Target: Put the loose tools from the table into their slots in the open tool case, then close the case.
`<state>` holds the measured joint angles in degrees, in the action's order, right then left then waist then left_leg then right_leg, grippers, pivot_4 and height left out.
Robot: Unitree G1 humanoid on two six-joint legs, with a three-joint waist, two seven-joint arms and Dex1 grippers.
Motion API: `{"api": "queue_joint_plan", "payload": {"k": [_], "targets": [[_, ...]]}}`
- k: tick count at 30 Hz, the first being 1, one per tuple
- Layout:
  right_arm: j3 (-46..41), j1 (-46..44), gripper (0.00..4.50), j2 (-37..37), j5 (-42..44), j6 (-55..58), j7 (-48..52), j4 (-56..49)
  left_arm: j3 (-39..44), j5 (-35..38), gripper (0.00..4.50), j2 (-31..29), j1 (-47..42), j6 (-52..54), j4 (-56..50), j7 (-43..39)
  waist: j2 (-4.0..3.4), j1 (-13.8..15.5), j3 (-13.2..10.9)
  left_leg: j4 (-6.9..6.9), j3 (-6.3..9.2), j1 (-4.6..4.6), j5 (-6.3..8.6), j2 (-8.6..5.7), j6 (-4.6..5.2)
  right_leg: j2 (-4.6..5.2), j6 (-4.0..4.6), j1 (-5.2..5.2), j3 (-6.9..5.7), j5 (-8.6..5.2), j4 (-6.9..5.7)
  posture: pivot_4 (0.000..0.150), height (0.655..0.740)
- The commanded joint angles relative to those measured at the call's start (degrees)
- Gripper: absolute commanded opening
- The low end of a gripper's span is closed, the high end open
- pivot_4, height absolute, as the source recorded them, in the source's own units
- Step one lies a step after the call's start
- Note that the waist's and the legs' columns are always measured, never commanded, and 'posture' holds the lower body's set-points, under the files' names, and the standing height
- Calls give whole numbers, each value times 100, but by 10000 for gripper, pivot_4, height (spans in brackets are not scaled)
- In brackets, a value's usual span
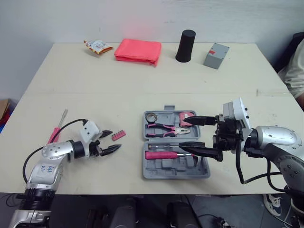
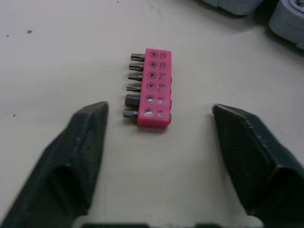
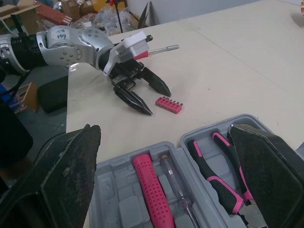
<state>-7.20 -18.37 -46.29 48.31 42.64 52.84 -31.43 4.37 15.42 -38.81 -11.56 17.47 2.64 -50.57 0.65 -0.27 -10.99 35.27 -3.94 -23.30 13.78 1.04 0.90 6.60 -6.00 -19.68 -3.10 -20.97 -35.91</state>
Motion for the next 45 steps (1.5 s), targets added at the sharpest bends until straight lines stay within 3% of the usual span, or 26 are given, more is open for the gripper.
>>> {"api": "queue_joint_plan", "payload": {"k": [1,10,13,16,17,29,31,34,44,45], "targets": [[-123,-10,45000,-41,35,-106,18,-76,5,-13,28196,-68,160,104,7,-34,0,1,0,0,0,0,0,0,0,0,0,1,0,0,0,1500,7355],[-153,3,45000,-38,13,-144,14,-58,-76,-37,28196,25,99,-5,94,-34,0,4,0,-1,1,0,1,1,-1,1,1,0,1,0,2,1500,7355],[-192,24,45000,-67,34,-123,19,-74,-74,7,20204,19,69,-122,156,-163,0,6,0,-1,1,0,0,1,-1,2,1,0,1,0,2,1500,7355],[-309,237,45000,-126,181,-20,4,-263,-26,72,6604,7,101,-132,157,-236,0,7,0,-2,1,-1,1,1,0,2,1,0,0,0,4,1500,7355],[-350,316,45000,-152,214,-5,4,-314,-9,75,5658,18,103,-120,162,-221,0,8,0,-3,1,-1,2,0,0,2,1,0,0,0,6,1500,7355],[-429,446,45000,-198,189,-68,-64,-305,-20,-16,5658,40,-63,61,167,-41,0,13,0,-5,4,0,-1,0,0,3,0,1,-1,0,5,1500,7355],[-420,433,45000,-190,177,-76,-63,-287,-39,-52,16244,56,-82,104,143,15,0,12,0,-5,3,0,-1,0,0,3,0,1,-1,0,5,1500,7355],[-410,404,45000,-184,170,-78,-62,-260,-71,-40,28639,172,-104,198,28,154,0,14,0,-5,4,0,-2,0,0,3,0,1,-1,0,4,1500,7355],[-373,298,45000,-173,156,-69,-46,-173,-107,-115,28639,274,-92,-9,106,286,1,21,0,-5,5,0,-2,0,0,3,0,2,-2,0,4,1500,7355],[-370,298,45000,-172,152,-74,-41,-166,-109,-97,23259,292,-92,-56,114,260,0,21,0,-5,5,0,-2,0,0,3,0,2,-2,0,4,1500,7355]]}}
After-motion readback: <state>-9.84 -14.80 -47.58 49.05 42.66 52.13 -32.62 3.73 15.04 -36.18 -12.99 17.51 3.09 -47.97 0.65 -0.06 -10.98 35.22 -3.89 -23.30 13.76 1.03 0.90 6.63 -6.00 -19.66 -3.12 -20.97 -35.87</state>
